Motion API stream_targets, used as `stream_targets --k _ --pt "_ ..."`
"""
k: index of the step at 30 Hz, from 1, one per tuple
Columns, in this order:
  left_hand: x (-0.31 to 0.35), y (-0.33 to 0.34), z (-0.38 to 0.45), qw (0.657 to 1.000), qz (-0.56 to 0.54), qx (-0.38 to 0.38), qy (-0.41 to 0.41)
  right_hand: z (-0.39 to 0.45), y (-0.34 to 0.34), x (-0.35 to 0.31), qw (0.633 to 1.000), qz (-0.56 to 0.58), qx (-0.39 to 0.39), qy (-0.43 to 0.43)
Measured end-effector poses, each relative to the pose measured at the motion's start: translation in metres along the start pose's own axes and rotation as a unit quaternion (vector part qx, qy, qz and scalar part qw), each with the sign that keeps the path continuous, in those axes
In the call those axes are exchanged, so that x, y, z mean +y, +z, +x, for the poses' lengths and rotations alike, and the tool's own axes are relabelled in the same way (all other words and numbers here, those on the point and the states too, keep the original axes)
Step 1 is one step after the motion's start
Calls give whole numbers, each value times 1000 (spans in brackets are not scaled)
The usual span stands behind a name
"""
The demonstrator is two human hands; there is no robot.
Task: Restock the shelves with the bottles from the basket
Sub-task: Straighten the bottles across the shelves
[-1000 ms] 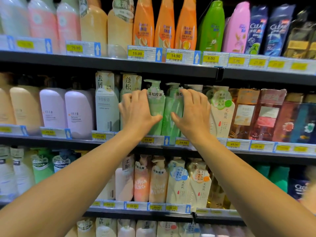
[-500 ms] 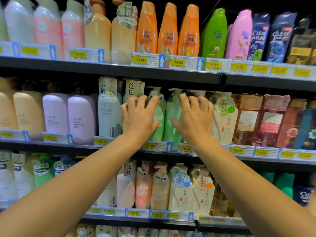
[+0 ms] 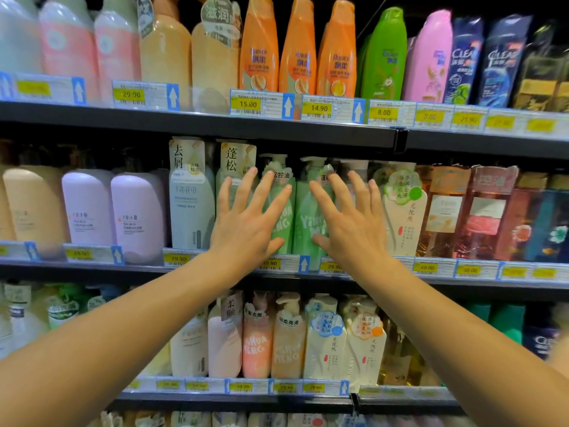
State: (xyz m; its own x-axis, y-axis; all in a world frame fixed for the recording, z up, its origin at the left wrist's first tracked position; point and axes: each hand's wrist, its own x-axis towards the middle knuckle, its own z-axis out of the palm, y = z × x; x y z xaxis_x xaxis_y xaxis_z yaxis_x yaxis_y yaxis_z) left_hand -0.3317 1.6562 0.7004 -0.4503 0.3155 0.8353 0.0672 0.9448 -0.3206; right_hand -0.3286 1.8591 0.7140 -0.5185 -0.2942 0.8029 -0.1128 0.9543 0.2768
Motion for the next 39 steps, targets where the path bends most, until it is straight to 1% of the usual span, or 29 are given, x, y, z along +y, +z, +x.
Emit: stream_targets --k 4,7,13,15,18,21,23,29,36,39 --pt "1 4 2 1000 11 -10 0 -1 2 -3 1000 -8 1 27" --pt "-1 5 3 1000 13 -18 2 0 4 -6 1000 -12 7 24" --pt "-4 4 5 1000 9 -23 9 -3 7 -12 998 -10 61 8" --pt "-5 4 5 1000 3 -16 7 2 6 -10 999 16 48 13" --pt "-5 3 6 1000 2 -16 10 16 2 -1 999 25 -3 41" --pt "-7 2 9 1000 4 -13 10 25 -2 1 999 15 -36 34" --pt "-9 1 10 1000 5 -16 11 29 -4 -1 998 21 -43 27" --pt "-10 1 11 1000 2 -20 12 32 -6 -15 1000 15 -14 23" --pt "-11 0 11 1000 -6 -14 15 30 -9 -15 1000 10 -7 28" --pt "-10 0 8 1000 -13 -5 15 17 -11 -16 999 29 21 34"
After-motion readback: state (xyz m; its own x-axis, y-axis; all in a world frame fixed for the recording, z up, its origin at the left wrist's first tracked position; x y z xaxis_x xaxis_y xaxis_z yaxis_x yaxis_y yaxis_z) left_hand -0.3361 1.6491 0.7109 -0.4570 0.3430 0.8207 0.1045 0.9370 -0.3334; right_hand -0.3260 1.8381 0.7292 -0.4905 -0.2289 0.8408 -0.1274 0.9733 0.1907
